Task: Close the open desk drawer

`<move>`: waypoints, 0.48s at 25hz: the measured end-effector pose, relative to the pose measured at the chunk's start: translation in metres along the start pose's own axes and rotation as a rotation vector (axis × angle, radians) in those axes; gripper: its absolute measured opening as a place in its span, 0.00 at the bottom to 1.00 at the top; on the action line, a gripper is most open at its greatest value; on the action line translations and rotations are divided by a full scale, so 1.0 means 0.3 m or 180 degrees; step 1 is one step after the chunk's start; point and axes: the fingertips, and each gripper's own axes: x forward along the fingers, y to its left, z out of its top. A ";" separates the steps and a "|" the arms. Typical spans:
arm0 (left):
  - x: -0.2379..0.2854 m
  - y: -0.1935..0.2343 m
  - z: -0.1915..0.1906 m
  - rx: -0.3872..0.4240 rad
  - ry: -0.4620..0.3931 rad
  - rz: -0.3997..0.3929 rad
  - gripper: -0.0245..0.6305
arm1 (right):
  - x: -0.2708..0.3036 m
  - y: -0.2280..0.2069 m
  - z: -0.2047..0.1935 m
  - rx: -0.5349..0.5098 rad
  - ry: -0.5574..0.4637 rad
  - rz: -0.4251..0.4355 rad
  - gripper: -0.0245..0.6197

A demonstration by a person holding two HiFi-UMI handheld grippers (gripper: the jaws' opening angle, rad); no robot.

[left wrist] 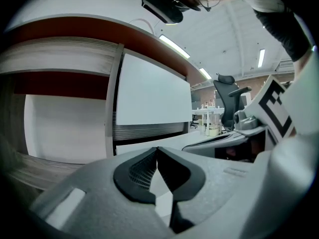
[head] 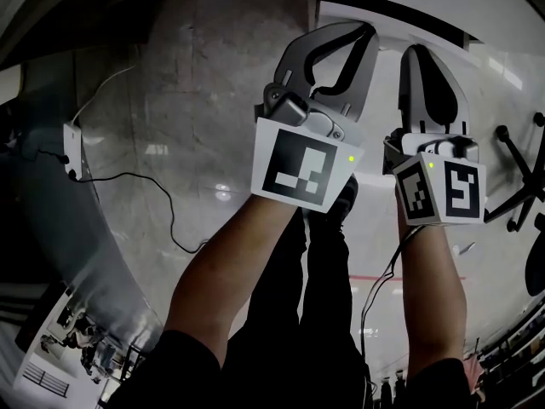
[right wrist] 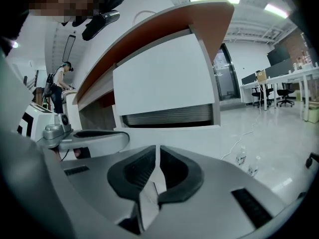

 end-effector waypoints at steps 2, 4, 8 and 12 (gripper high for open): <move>-0.005 -0.001 -0.001 -0.0051 0.0009 0.0019 0.05 | -0.005 0.000 0.002 0.0025 -0.0002 0.0002 0.08; -0.004 0.007 0.012 -0.0087 0.0012 0.0052 0.05 | -0.003 -0.003 0.014 0.0033 -0.0007 0.0017 0.08; 0.011 0.032 0.066 0.0030 0.0059 0.0060 0.05 | 0.011 -0.012 0.033 0.0021 -0.0020 0.0061 0.08; -0.017 -0.012 -0.037 0.0070 0.0197 -0.0061 0.05 | 0.009 -0.036 0.048 0.0015 0.0044 0.0087 0.09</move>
